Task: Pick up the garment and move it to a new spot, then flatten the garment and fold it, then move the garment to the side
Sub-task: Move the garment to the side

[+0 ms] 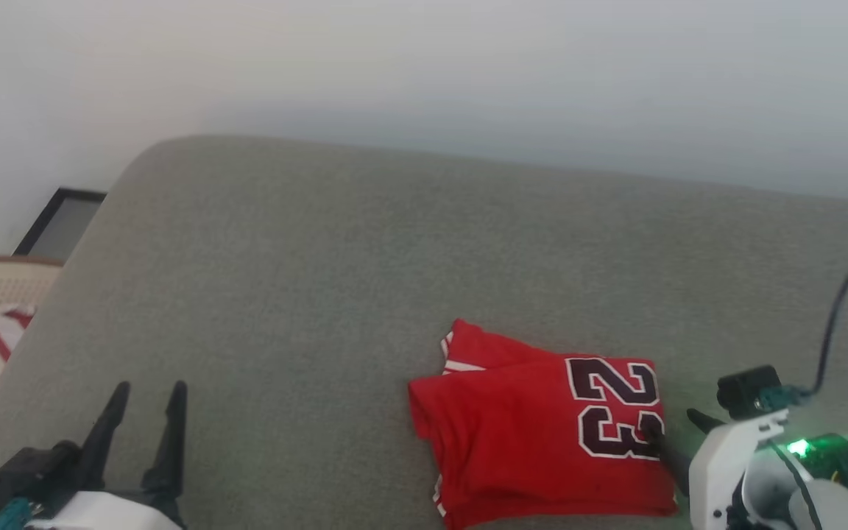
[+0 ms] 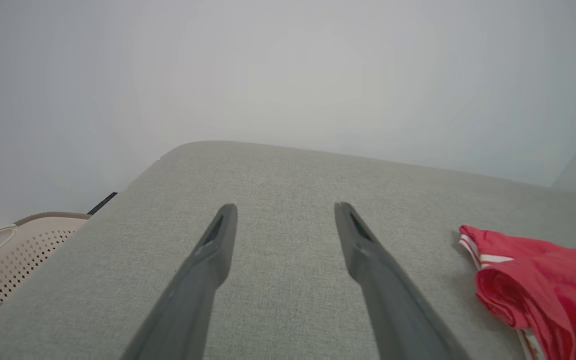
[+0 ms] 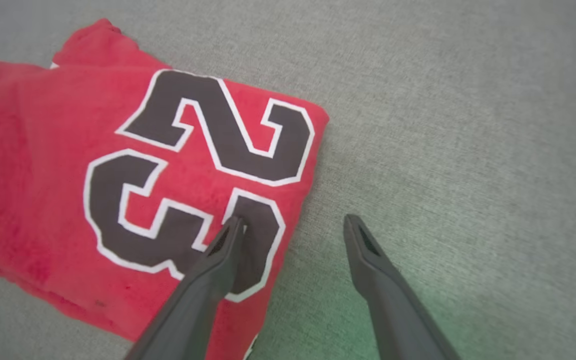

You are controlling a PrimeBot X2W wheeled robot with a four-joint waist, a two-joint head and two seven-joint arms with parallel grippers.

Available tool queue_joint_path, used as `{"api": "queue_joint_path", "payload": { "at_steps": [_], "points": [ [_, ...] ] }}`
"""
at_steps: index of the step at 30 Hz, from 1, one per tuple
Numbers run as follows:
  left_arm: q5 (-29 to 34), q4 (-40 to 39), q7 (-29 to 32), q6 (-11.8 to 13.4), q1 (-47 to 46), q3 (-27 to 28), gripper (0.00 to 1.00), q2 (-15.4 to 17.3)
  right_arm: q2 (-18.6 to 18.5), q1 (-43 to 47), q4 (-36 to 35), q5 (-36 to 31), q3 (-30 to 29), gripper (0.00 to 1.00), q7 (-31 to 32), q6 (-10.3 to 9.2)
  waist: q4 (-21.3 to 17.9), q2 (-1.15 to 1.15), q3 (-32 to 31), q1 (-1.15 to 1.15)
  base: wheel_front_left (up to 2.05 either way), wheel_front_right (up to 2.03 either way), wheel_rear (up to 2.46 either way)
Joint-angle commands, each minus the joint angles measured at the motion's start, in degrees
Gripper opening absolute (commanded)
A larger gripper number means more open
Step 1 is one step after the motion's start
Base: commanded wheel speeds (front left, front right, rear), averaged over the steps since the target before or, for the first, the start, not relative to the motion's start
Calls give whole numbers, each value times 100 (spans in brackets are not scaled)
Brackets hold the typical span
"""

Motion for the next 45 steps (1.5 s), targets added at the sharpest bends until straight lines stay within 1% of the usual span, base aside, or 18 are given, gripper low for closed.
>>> {"api": "queue_joint_path", "payload": {
  "at_steps": [1, 12, 13, 14, 15, 17, 23, 28, 33, 34, 37, 38, 40, 45],
  "points": [
    [9, 7, -25, -14, -87, -18, 100, -29, 5, -96, 29, 35, 14, 100, 47, -3, 97, 0, 97, 0, 0, 0, 0],
    [-16, 71, -25, -15, -323, -192, 100, -104, 85, -647, 684, 239, 515, 100, 1272, -3, 355, 0, 413, 0, 0, 0, 0],
    [-20, 74, -25, -15, -335, -198, 100, -111, 89, -669, 704, 258, 590, 94, 1370, -3, 360, 0, 425, 0, 0, 0, 0],
    [-23, 76, -25, -15, -339, -196, 100, -117, 78, -694, 689, 267, 646, 16, 1413, -2, 363, 0, 440, 0, 0, 0, 0],
    [-21, 86, -25, -15, -340, -188, 100, -117, 59, -713, 677, 280, 669, 0, 1421, -3, 360, 0, 450, 0, 0, 0, 0],
    [-22, 95, -25, -15, -354, -172, 100, -125, -17, -771, 663, 287, 702, 0, 1458, -9, 345, 0, 472, 0, 0, 0, 0],
    [13, 79, -25, -15, -435, -131, 100, -120, -253, -976, 515, 190, 552, 0, 1358, -16, 179, 0, 534, 0, 0, 0, 0],
    [44, 48, -25, -15, -514, -150, 100, -97, -408, -1185, 408, 49, 346, 0, 1336, -12, -73, 0, 618, 0, 0, 0, 0],
    [68, 14, -24, -15, -684, -254, 100, -74, -639, -1400, 366, -141, 34, 0, 1309, -9, -349, 0, 699, 0, 0, 0, 0],
    [68, 14, -24, -15, -684, -254, 100, -74, -639, -1400, 366, -141, 34, 0, 1309, -9, -349, 0, 699, 0, 0, 0, 0],
    [74, 13, -24, -15, -819, -343, 100, -64, -769, -1530, 347, -249, -101, 0, 1331, -8, -533, 0, 756, 0, 0, 0, 0],
    [88, 21, -24, -15, -923, -421, 100, -49, -888, -1651, 335, -313, -184, 0, 1314, -8, -661, 0, 805, 0, 0, 0, 0],
    [89, 36, -24, -15, -1036, -495, 100, -43, -976, -1782, 358, -360, -254, 0, 1277, -8, -800, 0, 862, 0, 0, 0, 0],
    [59, 99, -25, -16, -1381, -753, 100, 19, -1225, -2146, 457, -510, -321, 0, 1187, -8, -1117, 0, 1024, 0, 0, 0, 0]
  ]
}}
